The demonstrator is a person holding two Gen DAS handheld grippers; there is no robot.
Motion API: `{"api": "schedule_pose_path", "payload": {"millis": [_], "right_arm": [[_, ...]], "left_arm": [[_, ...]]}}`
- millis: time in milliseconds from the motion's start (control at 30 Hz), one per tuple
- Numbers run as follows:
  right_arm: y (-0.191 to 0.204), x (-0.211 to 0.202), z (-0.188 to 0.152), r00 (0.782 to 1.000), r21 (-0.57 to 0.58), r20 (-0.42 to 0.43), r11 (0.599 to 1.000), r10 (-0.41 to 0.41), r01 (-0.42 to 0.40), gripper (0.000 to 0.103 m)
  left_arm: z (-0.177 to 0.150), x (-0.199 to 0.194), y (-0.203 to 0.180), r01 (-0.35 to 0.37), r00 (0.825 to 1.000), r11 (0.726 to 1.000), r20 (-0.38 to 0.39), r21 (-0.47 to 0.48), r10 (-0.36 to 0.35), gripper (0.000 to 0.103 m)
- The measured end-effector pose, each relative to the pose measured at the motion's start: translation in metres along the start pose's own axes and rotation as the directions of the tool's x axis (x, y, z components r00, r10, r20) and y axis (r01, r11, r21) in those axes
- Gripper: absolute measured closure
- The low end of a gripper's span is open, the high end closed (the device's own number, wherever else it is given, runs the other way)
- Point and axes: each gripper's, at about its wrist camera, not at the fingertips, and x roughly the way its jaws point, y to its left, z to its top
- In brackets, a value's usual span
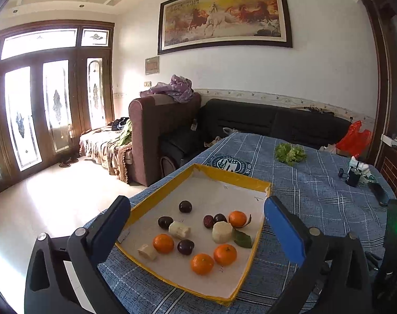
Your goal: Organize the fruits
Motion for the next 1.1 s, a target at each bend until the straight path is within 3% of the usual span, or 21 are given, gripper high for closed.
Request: {"api": "schedule_pose_path", "payload": {"millis": [267,467,600,833,967,1100], "right_arm": [[-0.005,-0.016,-0.010,0.999,-0.016,0.042,0.999,-0.030,0.031,0.031],[0.001,-0.017,-0.015,0.998,-0.038,0.052,0.999,-0.029,0.031,0.029],[0.007,-0.014,-0.020,0.999,-0.056,0.043,0.998,-0.025,0.027,0.028],[0.013,-0.008,-0.022,0.999,-0.077,0.024,0.997,-0.023,0.025,0.028],[0.019,-0.005,-0.023,1.000,-0.094,0.015,0.995,-0.020,0.022,0.028],[0.029,-0.005,-0.024,1.000,-0.129,0.017,0.991,-0.025,0.027,0.023]], "left_arm": [[0.001,-0.031,0.004,-0.058,0.991,0.997,0.118,-0.052,0.064,0.000],[0.000,-0.049,0.014,-0.165,0.962,0.979,0.198,-0.121,0.187,0.000],[-0.004,-0.032,0.014,-0.191,0.971,0.977,0.125,-0.094,0.202,0.000],[-0.018,-0.007,0.018,-0.231,0.971,0.969,0.047,-0.083,0.235,0.000],[-0.021,0.012,0.023,-0.154,0.988,0.983,-0.047,-0.097,0.150,0.000],[-0.031,0.032,0.026,-0.123,0.984,0.986,-0.143,-0.108,0.107,0.000]]}}
